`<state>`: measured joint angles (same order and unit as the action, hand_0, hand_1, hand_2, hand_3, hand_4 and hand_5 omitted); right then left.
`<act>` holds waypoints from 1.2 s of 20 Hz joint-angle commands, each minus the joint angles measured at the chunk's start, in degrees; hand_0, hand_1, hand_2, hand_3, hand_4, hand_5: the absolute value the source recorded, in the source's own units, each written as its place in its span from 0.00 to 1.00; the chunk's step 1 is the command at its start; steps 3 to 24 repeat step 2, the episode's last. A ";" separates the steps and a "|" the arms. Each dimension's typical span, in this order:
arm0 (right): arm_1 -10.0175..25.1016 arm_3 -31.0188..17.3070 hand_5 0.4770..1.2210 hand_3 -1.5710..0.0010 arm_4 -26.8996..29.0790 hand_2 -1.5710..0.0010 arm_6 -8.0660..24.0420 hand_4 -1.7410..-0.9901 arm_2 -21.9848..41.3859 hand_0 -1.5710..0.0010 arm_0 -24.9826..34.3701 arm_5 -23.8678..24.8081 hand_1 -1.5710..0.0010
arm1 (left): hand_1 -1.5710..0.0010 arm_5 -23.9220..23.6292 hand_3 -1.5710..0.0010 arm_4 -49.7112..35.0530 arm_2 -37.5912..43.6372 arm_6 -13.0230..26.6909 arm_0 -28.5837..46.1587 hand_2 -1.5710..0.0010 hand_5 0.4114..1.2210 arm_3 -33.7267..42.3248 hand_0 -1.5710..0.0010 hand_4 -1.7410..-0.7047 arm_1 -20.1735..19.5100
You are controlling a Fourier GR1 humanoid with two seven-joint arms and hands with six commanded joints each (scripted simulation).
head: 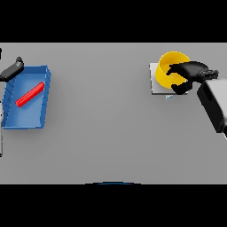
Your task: Pick up the red beaker and tilt it to pour out 1 green nut into yellow bowl. Pick up the yellow bowl and place it on the metallic measuring scale.
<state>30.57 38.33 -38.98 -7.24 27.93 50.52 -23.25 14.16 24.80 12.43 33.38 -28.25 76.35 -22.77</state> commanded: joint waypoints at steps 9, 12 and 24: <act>0.62 0.28 0.43 0.83 -0.16 0.96 -0.60 0.44 0.09 0.97 -0.27 0.32 0.98 | 1.00 0.03 1.00 0.35 -0.34 0.72 0.23 1.00 0.44 0.78 1.00 0.86 0.07; 0.62 0.28 0.43 0.83 -0.16 0.96 -0.60 0.44 0.09 0.97 -0.27 0.32 0.98 | 1.00 0.03 1.00 0.35 -0.34 0.72 0.23 1.00 0.44 0.78 1.00 0.86 0.07; 0.62 0.28 0.43 0.83 -0.16 0.96 -0.60 0.44 0.09 0.97 -0.27 0.32 0.98 | 1.00 0.03 1.00 0.35 -0.34 0.72 0.23 1.00 0.44 0.78 1.00 0.86 0.07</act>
